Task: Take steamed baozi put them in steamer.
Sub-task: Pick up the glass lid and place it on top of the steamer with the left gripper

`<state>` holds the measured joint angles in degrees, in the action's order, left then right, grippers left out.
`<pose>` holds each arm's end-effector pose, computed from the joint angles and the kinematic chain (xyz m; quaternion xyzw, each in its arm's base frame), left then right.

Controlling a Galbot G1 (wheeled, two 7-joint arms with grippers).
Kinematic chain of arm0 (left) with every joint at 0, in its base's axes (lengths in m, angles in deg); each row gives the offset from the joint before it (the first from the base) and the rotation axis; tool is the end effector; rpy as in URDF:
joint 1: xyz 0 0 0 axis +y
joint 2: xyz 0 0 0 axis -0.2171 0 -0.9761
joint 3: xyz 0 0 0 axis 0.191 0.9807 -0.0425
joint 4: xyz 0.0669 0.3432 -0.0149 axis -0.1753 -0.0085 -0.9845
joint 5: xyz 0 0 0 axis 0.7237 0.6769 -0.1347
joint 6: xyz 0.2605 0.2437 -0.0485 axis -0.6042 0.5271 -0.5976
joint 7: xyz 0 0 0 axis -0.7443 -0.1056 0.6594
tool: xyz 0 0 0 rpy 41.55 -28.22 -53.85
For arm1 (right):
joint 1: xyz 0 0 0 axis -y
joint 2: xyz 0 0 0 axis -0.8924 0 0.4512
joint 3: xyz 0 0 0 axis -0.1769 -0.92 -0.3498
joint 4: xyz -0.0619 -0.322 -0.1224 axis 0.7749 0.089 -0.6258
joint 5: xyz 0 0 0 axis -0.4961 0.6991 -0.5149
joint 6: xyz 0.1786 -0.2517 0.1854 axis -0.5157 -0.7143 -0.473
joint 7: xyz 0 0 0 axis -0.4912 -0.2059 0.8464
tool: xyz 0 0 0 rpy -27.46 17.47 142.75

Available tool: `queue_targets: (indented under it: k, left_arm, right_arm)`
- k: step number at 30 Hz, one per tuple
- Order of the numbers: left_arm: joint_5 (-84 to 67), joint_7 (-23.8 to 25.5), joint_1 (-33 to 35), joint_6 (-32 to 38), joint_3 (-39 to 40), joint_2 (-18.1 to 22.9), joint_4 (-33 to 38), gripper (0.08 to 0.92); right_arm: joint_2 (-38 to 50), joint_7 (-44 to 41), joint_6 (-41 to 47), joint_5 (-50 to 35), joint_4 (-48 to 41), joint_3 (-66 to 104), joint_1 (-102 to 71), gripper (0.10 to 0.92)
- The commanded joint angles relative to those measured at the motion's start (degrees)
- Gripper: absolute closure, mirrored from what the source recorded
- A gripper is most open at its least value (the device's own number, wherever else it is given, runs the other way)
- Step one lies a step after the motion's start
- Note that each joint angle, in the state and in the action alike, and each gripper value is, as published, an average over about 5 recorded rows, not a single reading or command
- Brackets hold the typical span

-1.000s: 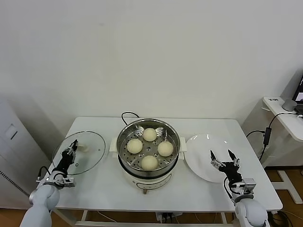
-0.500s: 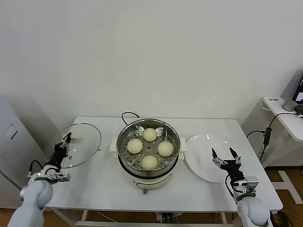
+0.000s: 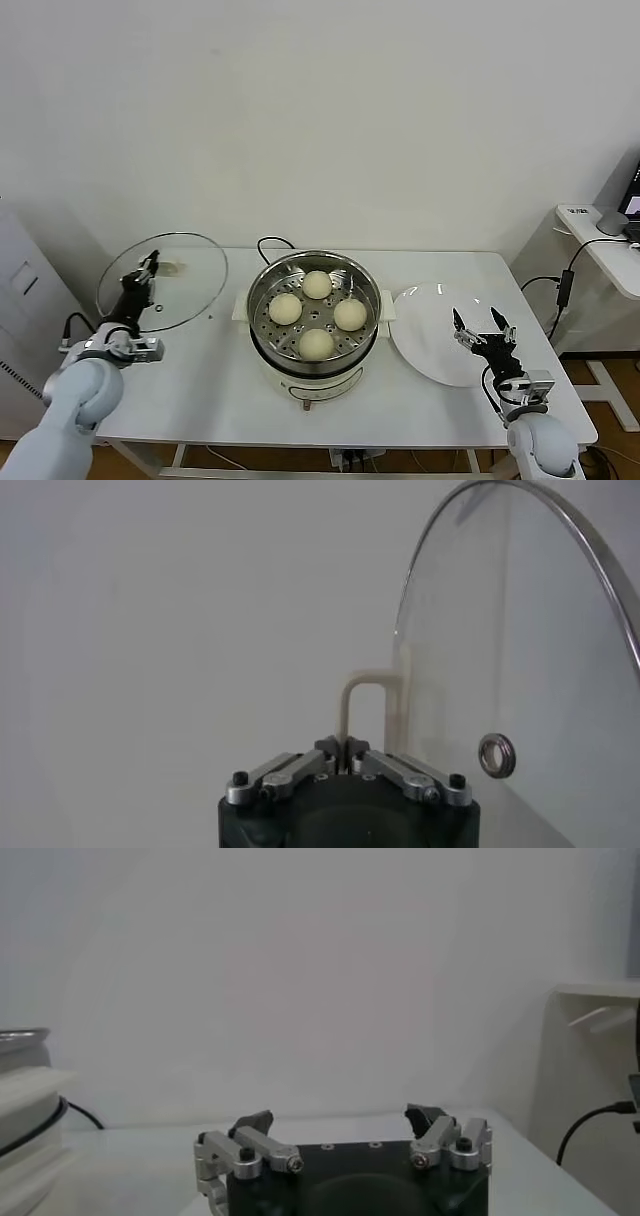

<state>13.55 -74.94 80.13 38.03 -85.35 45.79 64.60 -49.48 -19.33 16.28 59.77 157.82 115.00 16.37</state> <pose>0.3417 0.1426 -0.2610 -0.0181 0.6929 0.7201 0.0324 0.2897 -0.1759 -0.3713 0.0069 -0.9994 -0.0186 0.0272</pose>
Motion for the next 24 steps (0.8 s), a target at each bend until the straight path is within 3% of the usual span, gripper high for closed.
queue_targets:
  k: [1,12,24]
  left_arm:
    - [3.7,7.7,-0.9,-19.4,15.4,-1.7,15.8,0.895]
    - [15.1,13.1,-5.5,-30.1,28.1,5.5,18.6,0.895]
    - [23.6,16.6,-6.9,-32.0,31.6,13.7,15.5,0.895]
  right_arm:
    - [0.8,-0.2,-0.2,0.0,-0.3,0.3,0.3,0.203]
    - [1.2,-0.3,-0.1,0.2,-1.0,0.9,0.5,0.203]
    - [1.4,-0.4,-0.2,0.1,-1.3,1.2,0.4,0.203]
